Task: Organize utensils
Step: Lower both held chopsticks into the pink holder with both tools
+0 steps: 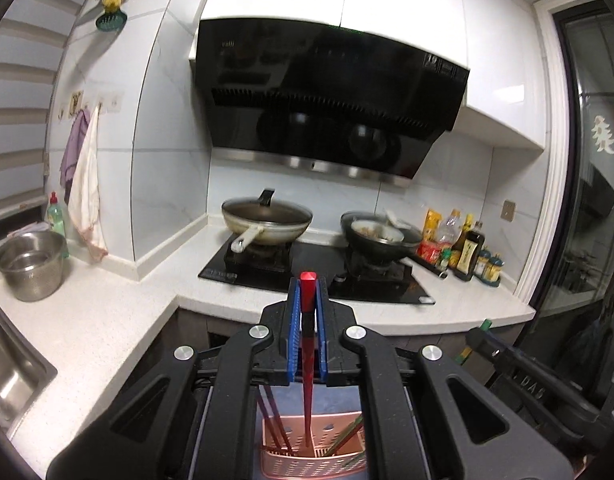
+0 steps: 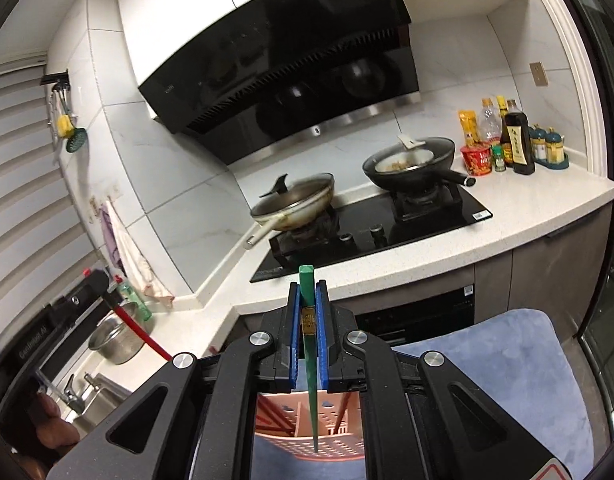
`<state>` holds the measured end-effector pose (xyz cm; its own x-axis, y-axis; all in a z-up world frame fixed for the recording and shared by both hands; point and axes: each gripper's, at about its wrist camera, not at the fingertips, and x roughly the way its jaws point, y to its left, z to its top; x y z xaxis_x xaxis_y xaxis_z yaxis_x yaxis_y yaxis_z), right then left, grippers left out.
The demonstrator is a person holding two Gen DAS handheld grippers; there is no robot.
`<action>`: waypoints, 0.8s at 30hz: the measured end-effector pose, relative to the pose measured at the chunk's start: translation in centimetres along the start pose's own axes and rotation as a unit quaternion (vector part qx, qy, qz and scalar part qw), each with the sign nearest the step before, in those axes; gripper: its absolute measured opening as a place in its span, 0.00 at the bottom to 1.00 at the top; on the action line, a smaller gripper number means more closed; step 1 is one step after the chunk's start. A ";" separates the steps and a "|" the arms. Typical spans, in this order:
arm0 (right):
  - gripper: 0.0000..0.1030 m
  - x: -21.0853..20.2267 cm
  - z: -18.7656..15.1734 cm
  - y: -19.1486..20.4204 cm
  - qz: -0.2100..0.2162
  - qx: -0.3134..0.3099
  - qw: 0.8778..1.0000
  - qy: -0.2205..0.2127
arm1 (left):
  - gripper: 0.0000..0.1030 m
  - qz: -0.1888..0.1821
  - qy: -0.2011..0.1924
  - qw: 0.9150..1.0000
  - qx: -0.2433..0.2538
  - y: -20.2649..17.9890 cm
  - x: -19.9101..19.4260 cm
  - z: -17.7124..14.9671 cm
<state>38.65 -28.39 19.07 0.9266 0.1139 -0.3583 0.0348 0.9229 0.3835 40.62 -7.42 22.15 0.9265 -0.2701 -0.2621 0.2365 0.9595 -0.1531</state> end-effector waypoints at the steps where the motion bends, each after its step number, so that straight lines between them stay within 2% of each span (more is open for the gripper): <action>1: 0.07 0.5 -0.2 -0.3 -0.003 0.000 1.000 0.004 | 0.07 0.001 0.004 1.000 0.000 0.1 0.4 -0.4; 6: 0.07 0.8 0.1 -0.8 0.005 0.011 1.000 0.005 | 0.07 0.007 0.014 1.000 0.000 0.6 1.4 -1.3; 10: 0.07 -0.4 1.7 -0.4 0.022 0.016 0.999 -0.017 | 0.07 0.008 0.014 1.000 0.000 0.7 1.6 -1.4; 15: 0.07 -0.5 3.2 -0.3 0.019 0.017 0.999 -0.037 | 0.07 0.008 0.018 1.000 0.002 0.9 2.1 -1.7; 24: 0.07 3.5 -0.9 -1.2 -0.018 -0.010 0.999 0.025 | 0.07 0.011 0.043 0.999 0.001 1.3 3.9 -3.0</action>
<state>41.57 -28.76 16.58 0.9054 0.0974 -0.4133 0.0607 0.9336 0.3531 43.62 -7.47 18.06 0.9032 -0.2538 -0.3461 0.2161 0.9657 -0.1443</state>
